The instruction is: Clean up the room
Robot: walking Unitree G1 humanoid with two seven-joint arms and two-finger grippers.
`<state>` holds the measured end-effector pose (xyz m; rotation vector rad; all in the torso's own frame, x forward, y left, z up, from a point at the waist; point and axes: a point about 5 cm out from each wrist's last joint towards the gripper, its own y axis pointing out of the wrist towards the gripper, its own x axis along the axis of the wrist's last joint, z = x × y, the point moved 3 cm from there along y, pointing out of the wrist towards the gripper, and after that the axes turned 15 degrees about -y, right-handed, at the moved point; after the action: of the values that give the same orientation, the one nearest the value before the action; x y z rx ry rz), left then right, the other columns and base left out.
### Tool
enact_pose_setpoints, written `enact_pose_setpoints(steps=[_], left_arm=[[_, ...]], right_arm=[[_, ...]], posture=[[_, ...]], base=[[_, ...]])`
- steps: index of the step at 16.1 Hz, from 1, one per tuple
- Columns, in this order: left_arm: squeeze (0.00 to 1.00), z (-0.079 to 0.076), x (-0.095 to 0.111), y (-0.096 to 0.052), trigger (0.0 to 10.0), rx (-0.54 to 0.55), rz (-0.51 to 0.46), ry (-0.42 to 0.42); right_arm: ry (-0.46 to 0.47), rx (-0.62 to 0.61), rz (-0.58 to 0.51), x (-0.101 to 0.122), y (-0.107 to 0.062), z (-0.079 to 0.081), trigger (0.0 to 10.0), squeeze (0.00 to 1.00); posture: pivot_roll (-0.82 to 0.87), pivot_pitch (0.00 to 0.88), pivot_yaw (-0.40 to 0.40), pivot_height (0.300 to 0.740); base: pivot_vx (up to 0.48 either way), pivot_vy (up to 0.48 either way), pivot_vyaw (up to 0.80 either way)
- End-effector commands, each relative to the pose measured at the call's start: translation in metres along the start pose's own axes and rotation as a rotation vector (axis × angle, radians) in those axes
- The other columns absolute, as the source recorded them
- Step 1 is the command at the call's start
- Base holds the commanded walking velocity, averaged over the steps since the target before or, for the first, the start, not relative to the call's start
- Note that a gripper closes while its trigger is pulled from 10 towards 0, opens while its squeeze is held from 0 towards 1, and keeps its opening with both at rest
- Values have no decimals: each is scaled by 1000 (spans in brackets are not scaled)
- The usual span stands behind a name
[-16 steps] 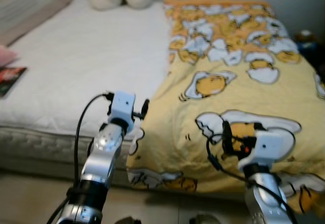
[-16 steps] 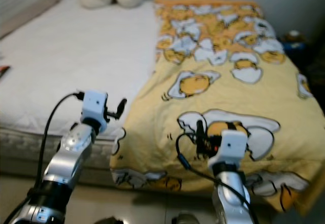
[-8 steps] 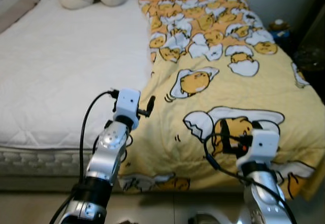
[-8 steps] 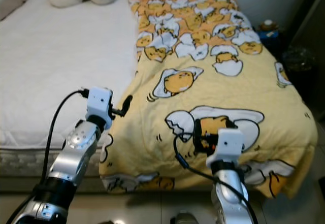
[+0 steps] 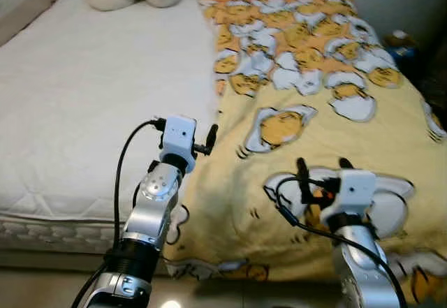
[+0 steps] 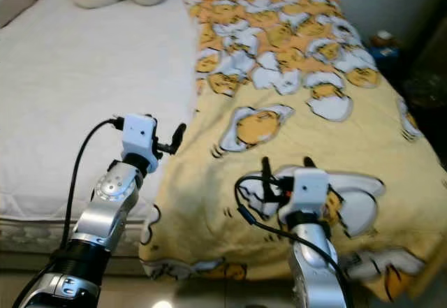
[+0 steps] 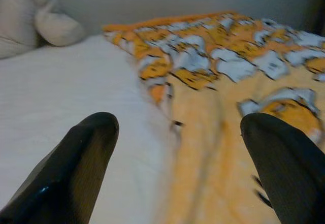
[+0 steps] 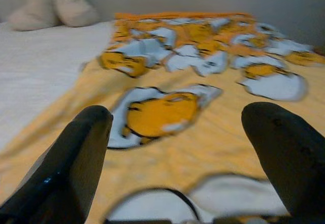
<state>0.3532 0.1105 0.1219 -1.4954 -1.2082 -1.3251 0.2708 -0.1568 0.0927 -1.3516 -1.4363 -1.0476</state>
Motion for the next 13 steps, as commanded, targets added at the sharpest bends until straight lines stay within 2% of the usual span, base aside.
enact_pose_setpoints(steps=[1, 3, 6, 7, 8, 9, 10, 11, 13], left_arm=[[0, 9, 9, -2, 10000, 37, -36, -10], [0, 21, 18, -9, 10000, 88, -60, 4], [0, 26, 23, -16, 10000, 104, -67, 18], [0, 28, 26, -19, 10000, 116, -72, 19], [0, 31, 33, -25, 10000, 125, -81, 39], [0, 31, 38, -31, 10000, 119, -87, 59], [0, 31, 40, -33, 10000, 113, -88, 68], [0, 32, 45, -41, 10000, 122, -94, 80], [0, 35, 49, -52, 10000, 132, -97, 97]], right_arm=[[17, 33, 21, -3, 3, 5, 10000, 0], [94, 97, 71, -7, 25, 12, 10000, 0], [124, 118, 107, -9, 53, 13, 10000, 0], [134, 133, 117, -8, 64, 14, 10000, 0], [150, 144, 133, -5, 84, 15, 10000, 0], [180, 120, 161, -5, 98, 12, 10000, 0], [195, 104, 173, -5, 102, 11, 10000, 0], [207, 12, 216, -8, 113, -1, 10000, 0], [193, -21, 247, -10, 119, -3, 10000, 0]], posture=[[-128, 0, 30, 714], [-64, 0, 11, 714], [5, 0, -7, 714], [28, 0, -11, 714], [84, 0, -29, 714], [119, 2, -42, 714], [129, 6, -44, 714], [180, 33, -61, 714], [212, 52, -78, 714]], base=[[0, 446, 0], [0, 480, 0], [0, 480, 0], [0, 0, 0], [0, 0, 0], [0, 0, 0], [0, 0, 0], [0, 0, 0], [0, 0, 0]])
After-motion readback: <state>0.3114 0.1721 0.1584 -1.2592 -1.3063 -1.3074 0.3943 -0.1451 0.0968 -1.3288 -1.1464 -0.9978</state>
